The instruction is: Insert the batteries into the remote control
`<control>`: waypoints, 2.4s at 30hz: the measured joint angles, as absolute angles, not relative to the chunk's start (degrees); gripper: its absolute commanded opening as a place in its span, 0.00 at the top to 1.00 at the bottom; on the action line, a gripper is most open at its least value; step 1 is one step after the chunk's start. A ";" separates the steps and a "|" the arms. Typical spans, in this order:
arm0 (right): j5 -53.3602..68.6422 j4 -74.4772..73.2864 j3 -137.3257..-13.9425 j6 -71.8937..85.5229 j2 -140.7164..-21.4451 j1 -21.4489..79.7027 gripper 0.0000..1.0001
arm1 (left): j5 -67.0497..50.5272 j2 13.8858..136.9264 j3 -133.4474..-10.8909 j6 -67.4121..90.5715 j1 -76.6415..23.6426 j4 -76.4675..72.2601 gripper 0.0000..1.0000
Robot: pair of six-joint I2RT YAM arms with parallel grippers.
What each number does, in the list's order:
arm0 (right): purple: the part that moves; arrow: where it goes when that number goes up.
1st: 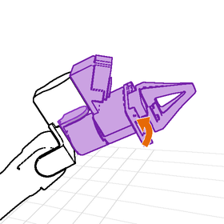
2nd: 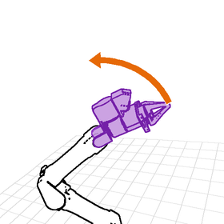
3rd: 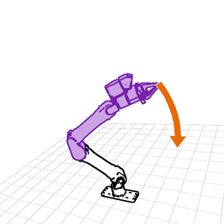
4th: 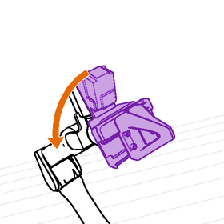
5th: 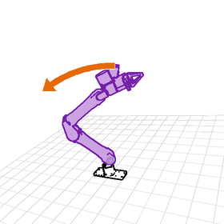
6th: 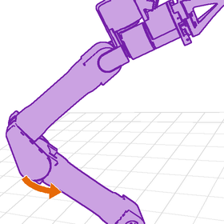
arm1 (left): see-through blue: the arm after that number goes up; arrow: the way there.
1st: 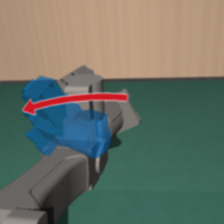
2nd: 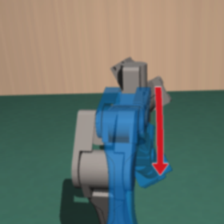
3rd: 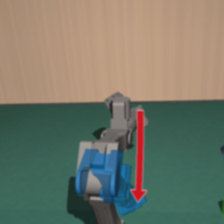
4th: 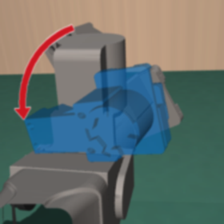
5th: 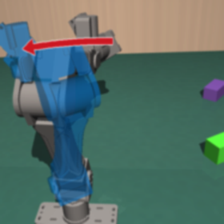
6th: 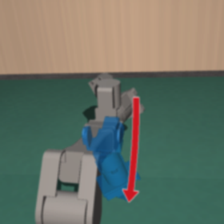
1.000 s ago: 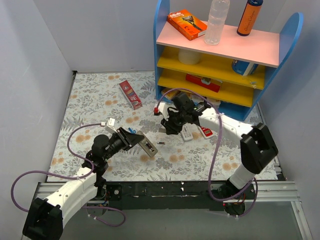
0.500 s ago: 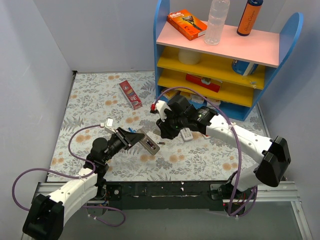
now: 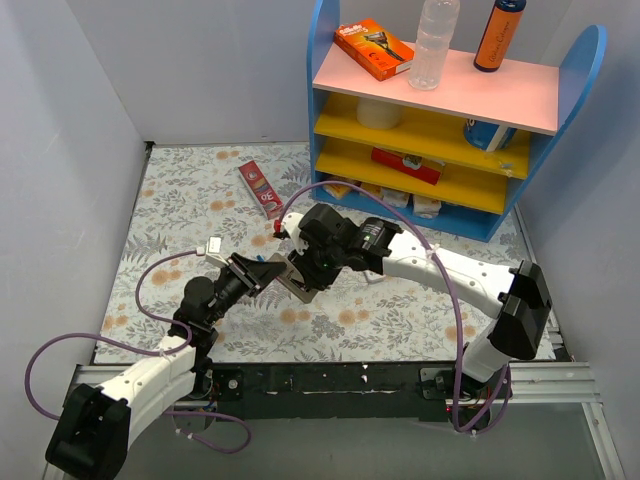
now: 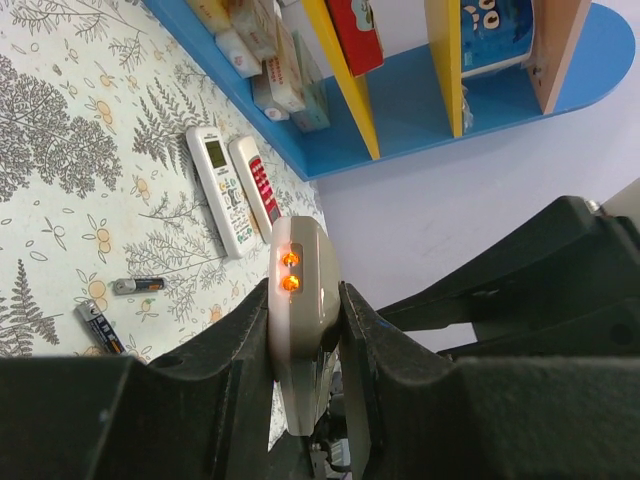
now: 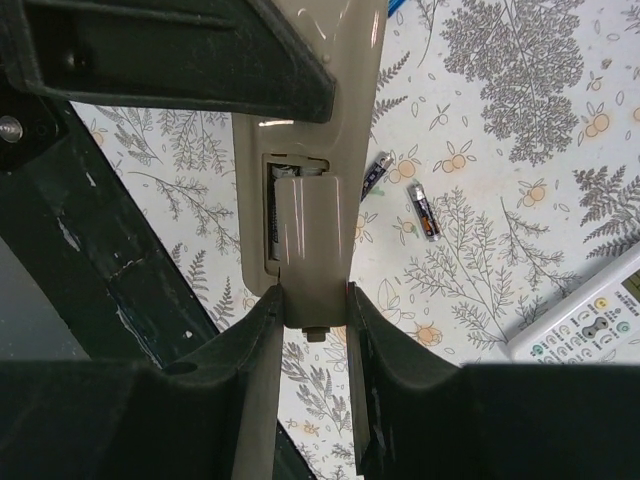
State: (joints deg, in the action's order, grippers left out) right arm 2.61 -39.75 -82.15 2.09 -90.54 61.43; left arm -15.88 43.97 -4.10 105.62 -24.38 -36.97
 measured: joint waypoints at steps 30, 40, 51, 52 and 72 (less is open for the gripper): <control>-4.99 -44.31 -87.99 4.73 -96.33 64.93 0.97 | -14.11 44.34 -3.14 106.78 -24.99 -38.41 1.00; -5.30 -46.54 -88.44 4.91 -96.40 65.89 0.99 | -13.61 44.05 -3.14 107.00 -24.99 -38.13 1.00; -6.17 -46.33 -89.19 6.04 -96.68 66.13 0.99 | -13.06 43.29 -3.14 106.98 -24.99 -37.82 1.00; -6.26 -46.26 -89.19 6.09 -96.68 66.13 0.99 | -12.95 43.27 -3.14 106.98 -24.99 -37.74 1.00; -7.62 -46.17 -89.58 6.24 -96.68 66.89 0.99 | -12.47 43.03 -3.14 106.98 -24.99 -35.81 1.00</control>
State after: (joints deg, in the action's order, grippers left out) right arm -7.62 -46.17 -89.58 6.24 -96.68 66.89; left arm -12.47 43.03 -3.14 106.98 -24.99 -35.81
